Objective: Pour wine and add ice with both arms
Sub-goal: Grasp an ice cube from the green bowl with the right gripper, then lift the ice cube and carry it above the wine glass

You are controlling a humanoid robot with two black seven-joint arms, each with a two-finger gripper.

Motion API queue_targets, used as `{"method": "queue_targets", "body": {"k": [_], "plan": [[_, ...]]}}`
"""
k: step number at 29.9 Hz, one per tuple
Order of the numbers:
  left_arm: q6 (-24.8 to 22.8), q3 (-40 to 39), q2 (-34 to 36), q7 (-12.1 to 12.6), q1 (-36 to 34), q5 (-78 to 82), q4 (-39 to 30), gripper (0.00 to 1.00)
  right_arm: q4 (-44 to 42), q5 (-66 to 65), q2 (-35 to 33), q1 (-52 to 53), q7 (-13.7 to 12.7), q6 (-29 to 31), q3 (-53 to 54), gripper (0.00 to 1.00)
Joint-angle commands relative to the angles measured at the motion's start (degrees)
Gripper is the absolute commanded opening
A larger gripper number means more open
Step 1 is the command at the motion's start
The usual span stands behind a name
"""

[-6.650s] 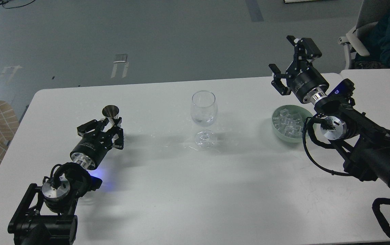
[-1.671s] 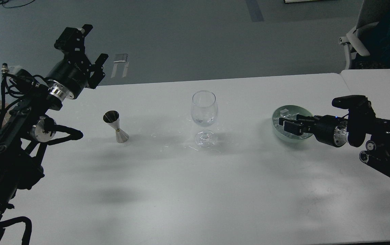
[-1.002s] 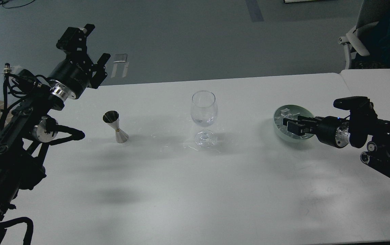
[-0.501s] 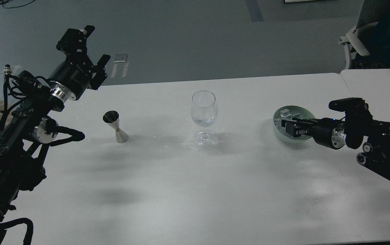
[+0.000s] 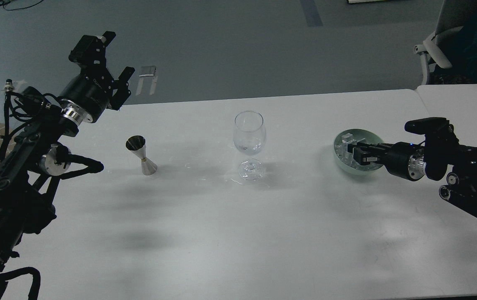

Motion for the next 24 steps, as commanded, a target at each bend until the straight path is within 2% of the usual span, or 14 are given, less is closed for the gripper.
{"method": "queue_targets", "body": {"k": [1,9,15,20,24], "plan": [[-0.02,-0.05,0.02,0.08,-0.05,0.01,0.00,0.98,4.15,0.49,-4.54,2.02,0.03,0.00,0.19,0.14],[-0.02,0.03,-0.51,0.08,-0.14,0.01,0.00,0.98,17.77,2.59,-17.99,8.17,-0.06,0.79,0.45,0.14],[-0.02,0.04,-0.77,0.16,-0.22,0.09,-0.61,0.98,27.19,6.55,-24.15,15.55,-0.06,2.80,0.45,0.14],[-0.02,0.04,-0.77,0.17,-0.31,0.80,-0.79,0.98,29.22,7.35,-24.25,22.66,0.03,5.79,0.02,0.14],[0.07,0.04,-0.69,0.17,-0.49,0.80,-0.79,0.98,28.87,7.43,-19.86,29.35,-0.06,8.78,-2.17,0.15]]}}
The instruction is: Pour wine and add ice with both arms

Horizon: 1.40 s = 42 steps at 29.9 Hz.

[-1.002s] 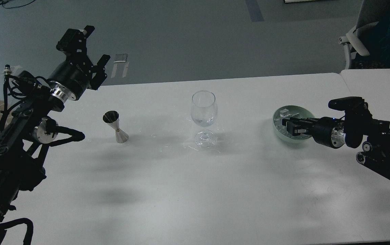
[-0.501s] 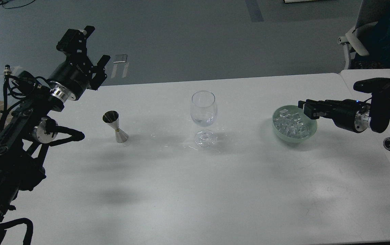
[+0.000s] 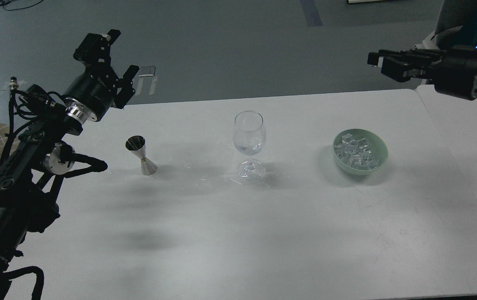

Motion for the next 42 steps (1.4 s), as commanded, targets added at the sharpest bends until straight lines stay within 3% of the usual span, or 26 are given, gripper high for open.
{"method": "queue_targets", "body": {"k": [1,11,19,28,42], "plan": [[0.09,0.00,0.05,0.00,-0.05,0.03,0.00,0.98,-0.35,0.06,3.99,5.62,-0.02,2.24,-2.54,0.15],[0.26,0.00,-0.04,0.17,-0.14,0.12,0.00,0.98,-7.90,5.06,23.15,23.12,0.15,2.85,-21.87,0.16],[0.35,0.00,-0.91,0.17,-0.05,0.12,0.00,0.98,-9.75,9.73,27.37,24.53,1.65,11.82,-24.43,0.16],[0.35,0.00,-1.44,0.17,0.03,0.03,0.00,0.98,-17.22,11.31,33.97,24.18,1.73,12.53,-27.95,0.17],[0.35,0.00,-2.06,0.17,0.39,0.03,0.00,0.98,-18.37,12.98,37.75,23.48,1.73,12.79,-29.53,0.21]]}}
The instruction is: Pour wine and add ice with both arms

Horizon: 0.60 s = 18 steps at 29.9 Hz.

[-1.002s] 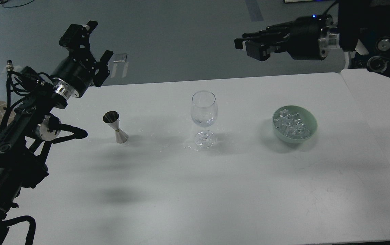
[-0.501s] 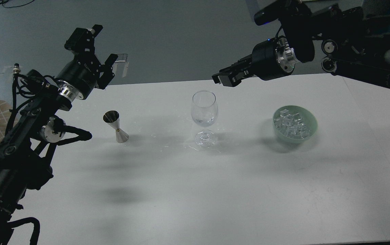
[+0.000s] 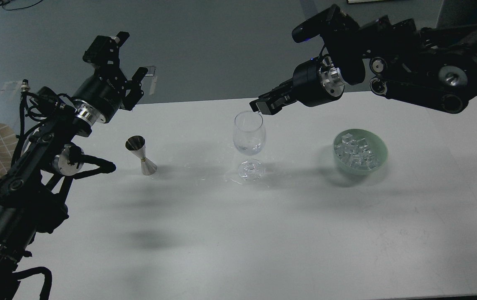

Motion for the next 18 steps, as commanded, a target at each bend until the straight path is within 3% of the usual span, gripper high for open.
{"method": "queue_targets", "body": {"k": [1,5,7,8,12,18], "plan": [[0.02,0.00,-0.02,0.00,0.04,0.09,0.00,0.98,-0.08,0.11,1.28,-0.41,-0.01,0.01,-0.01,0.21],[0.02,0.00,-0.02,0.00,0.39,0.00,0.00,0.98,-0.17,0.38,1.90,-0.50,-0.10,0.01,-0.01,0.23],[0.02,0.00,0.07,0.00,0.48,0.00,0.00,0.98,-0.17,0.38,2.25,-0.50,-0.10,-0.08,-0.01,0.27],[0.02,0.00,0.07,0.00,0.48,0.00,0.00,0.98,-0.17,0.38,2.52,-0.50,-0.27,-0.25,-0.01,0.34],[0.02,0.00,0.07,0.00,0.48,0.00,0.00,0.98,-0.96,0.38,3.40,-0.50,-0.45,-0.87,-0.01,0.42],[0.02,0.00,0.16,0.00,0.48,0.00,0.00,0.98,-1.05,0.38,3.40,-0.50,-0.45,-0.87,-0.01,0.46]]}}
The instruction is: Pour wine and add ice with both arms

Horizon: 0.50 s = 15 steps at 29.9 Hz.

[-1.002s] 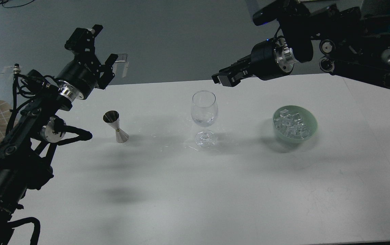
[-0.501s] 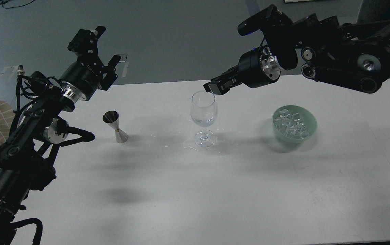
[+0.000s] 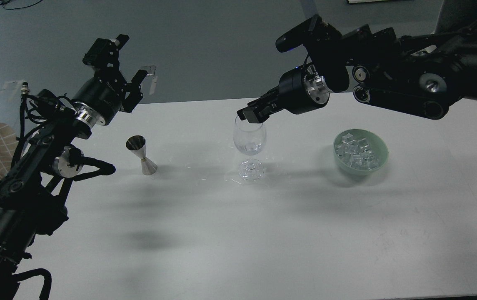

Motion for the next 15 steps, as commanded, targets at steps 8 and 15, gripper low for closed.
{"method": "queue_targets", "body": {"k": [8,15], "plan": [[-0.09,0.00,0.14,-0.09,-0.09,0.00,0.00,0.98,-0.52,3.49,-1.20,0.62,-0.27,-0.97,1.06,0.59],[-0.35,0.00,0.75,-0.09,-0.09,-0.01,0.08,0.98,-8.87,20.20,-2.96,-1.56,-0.89,-4.58,7.90,0.99]]}}
